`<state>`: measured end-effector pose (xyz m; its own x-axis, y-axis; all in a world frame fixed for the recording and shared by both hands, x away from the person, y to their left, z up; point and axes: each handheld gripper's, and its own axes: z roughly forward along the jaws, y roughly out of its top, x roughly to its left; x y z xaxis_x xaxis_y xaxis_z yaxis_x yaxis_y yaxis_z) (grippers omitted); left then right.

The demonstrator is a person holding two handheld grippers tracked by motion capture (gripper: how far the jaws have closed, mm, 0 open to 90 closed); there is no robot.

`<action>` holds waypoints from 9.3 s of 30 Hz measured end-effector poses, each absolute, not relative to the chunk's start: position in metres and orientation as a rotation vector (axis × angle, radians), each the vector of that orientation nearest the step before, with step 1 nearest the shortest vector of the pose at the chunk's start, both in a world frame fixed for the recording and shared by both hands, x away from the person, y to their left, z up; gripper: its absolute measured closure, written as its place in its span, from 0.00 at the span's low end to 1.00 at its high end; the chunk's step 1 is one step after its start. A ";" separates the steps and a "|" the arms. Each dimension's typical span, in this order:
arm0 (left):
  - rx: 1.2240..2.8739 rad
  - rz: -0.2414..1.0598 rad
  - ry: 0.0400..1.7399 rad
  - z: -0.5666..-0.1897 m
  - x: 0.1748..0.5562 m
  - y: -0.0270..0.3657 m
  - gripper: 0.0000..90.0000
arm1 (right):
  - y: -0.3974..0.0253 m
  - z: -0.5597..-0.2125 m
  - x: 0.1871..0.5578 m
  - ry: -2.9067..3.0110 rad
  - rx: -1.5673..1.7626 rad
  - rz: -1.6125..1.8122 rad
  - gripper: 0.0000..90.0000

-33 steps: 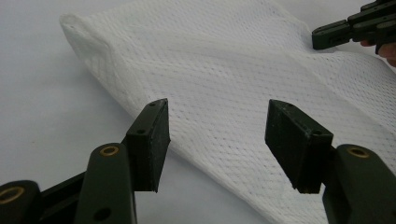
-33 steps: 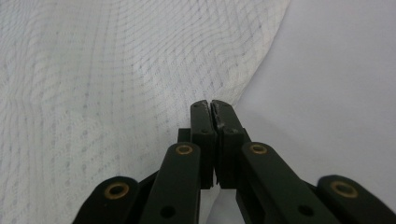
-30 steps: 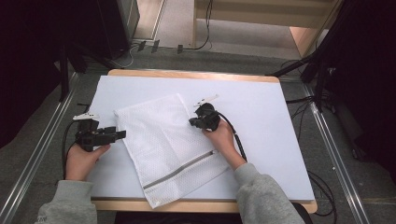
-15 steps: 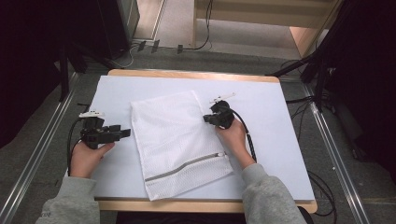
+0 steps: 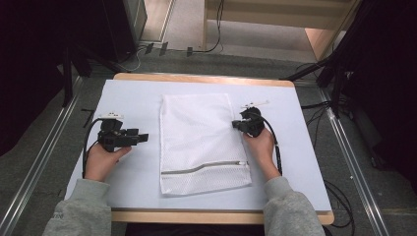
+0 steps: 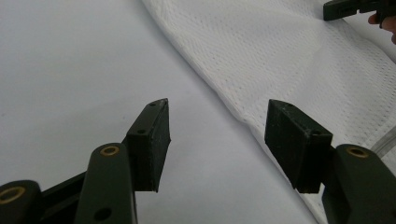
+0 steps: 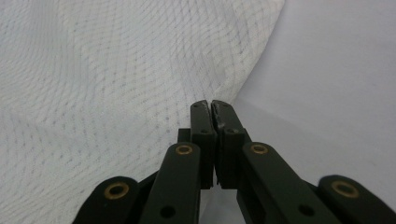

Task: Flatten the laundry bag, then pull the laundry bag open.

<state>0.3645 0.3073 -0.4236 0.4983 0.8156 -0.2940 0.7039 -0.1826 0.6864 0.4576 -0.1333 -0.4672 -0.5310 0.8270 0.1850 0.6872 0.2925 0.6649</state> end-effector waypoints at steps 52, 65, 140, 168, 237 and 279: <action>2.101 0.047 1.224 -0.456 0.391 0.239 1.00 | -0.172 -0.456 0.388 2.354 1.354 1.177 0.76; 2.030 0.054 1.305 -0.451 0.400 0.277 1.00 | -0.167 -0.456 0.385 2.375 1.328 1.181 0.77; 2.143 0.018 0.898 -0.422 0.365 0.195 0.47 | -0.138 -0.470 0.323 2.626 1.308 1.194 1.00; 2.170 -0.023 0.792 -0.422 0.353 0.155 0.47 | -0.137 -0.458 0.324 2.552 1.244 1.219 1.00; 2.257 -0.182 0.691 -0.471 0.340 0.080 0.93 | -0.136 -0.471 0.317 2.568 1.228 1.127 1.00; 2.268 -0.308 0.753 -0.462 0.354 0.096 0.98 | -0.135 -0.476 0.311 2.569 1.108 1.177 1.00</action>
<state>0.3544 0.0965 -0.4616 0.8010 0.4279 -0.4187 0.5986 -0.5737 0.5591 0.3109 -0.1347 -0.4755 -0.7284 0.6576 0.1923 0.5751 0.4343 0.6933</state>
